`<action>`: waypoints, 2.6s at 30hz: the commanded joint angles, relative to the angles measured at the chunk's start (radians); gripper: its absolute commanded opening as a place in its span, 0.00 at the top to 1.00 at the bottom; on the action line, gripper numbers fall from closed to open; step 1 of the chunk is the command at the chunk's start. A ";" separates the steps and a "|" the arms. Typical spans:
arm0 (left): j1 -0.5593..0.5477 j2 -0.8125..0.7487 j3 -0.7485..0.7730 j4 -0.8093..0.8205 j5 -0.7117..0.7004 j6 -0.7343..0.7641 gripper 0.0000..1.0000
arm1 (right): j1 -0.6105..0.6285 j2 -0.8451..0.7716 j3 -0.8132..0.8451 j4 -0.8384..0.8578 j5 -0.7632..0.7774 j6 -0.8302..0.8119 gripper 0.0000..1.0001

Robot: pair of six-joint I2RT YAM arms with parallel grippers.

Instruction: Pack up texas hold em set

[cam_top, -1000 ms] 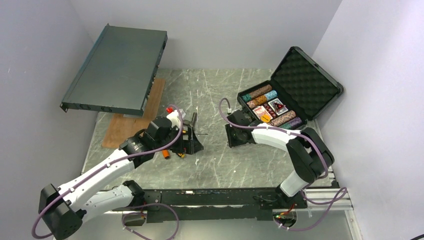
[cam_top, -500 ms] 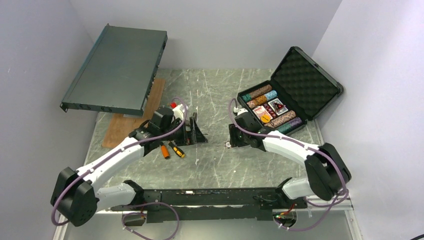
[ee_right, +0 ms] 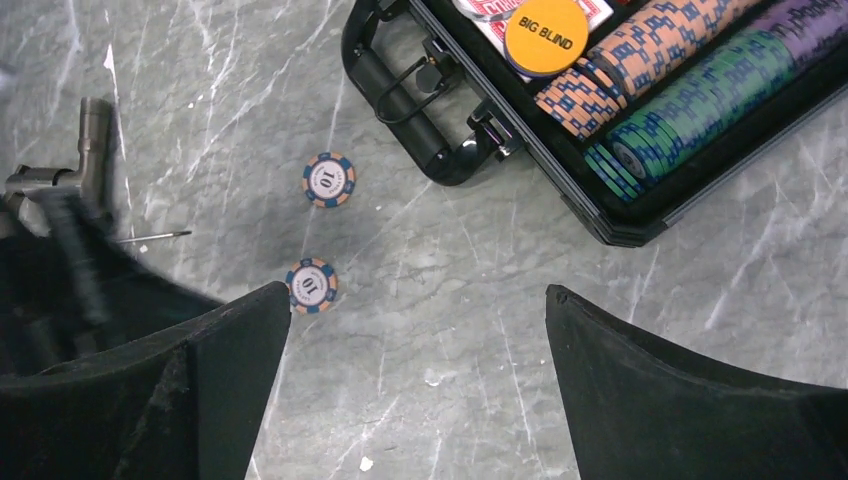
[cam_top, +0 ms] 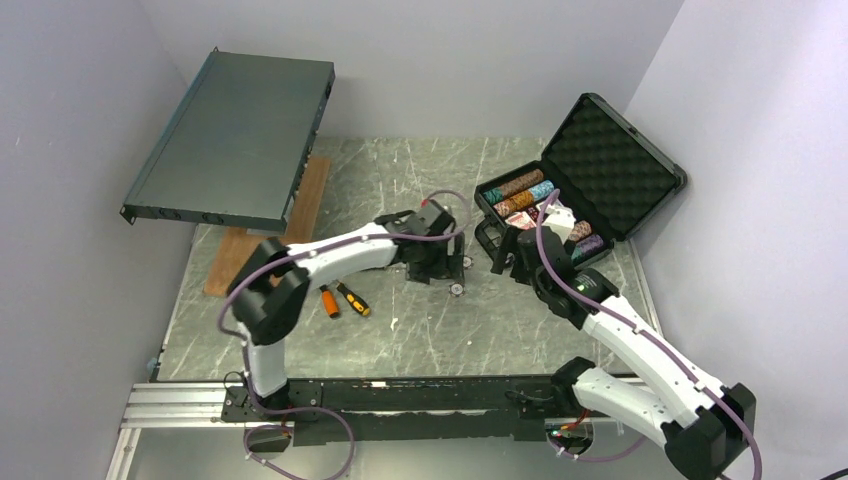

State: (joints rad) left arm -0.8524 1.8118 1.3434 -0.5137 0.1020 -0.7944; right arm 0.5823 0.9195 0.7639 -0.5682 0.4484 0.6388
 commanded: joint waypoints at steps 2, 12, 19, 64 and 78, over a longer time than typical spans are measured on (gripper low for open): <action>-0.070 0.158 0.206 -0.173 -0.161 -0.042 0.12 | -0.003 -0.067 -0.026 -0.071 0.047 0.027 0.00; -0.110 0.325 0.413 -0.322 -0.257 -0.087 0.20 | -0.005 -0.149 -0.062 -0.078 0.074 0.010 0.00; -0.132 0.399 0.510 -0.364 -0.314 -0.085 0.25 | -0.004 -0.234 -0.088 -0.060 0.077 0.006 0.00; -0.119 0.061 0.192 -0.150 -0.312 0.168 0.79 | -0.097 -0.158 -0.098 0.009 -0.085 0.011 0.01; -0.111 -0.244 -0.092 0.100 -0.252 0.567 0.81 | -0.576 0.350 0.047 0.233 -1.280 -0.110 0.04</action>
State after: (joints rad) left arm -0.9653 1.6417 1.2713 -0.5175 -0.1833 -0.3969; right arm 0.0128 1.0988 0.7300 -0.4625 -0.3393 0.5495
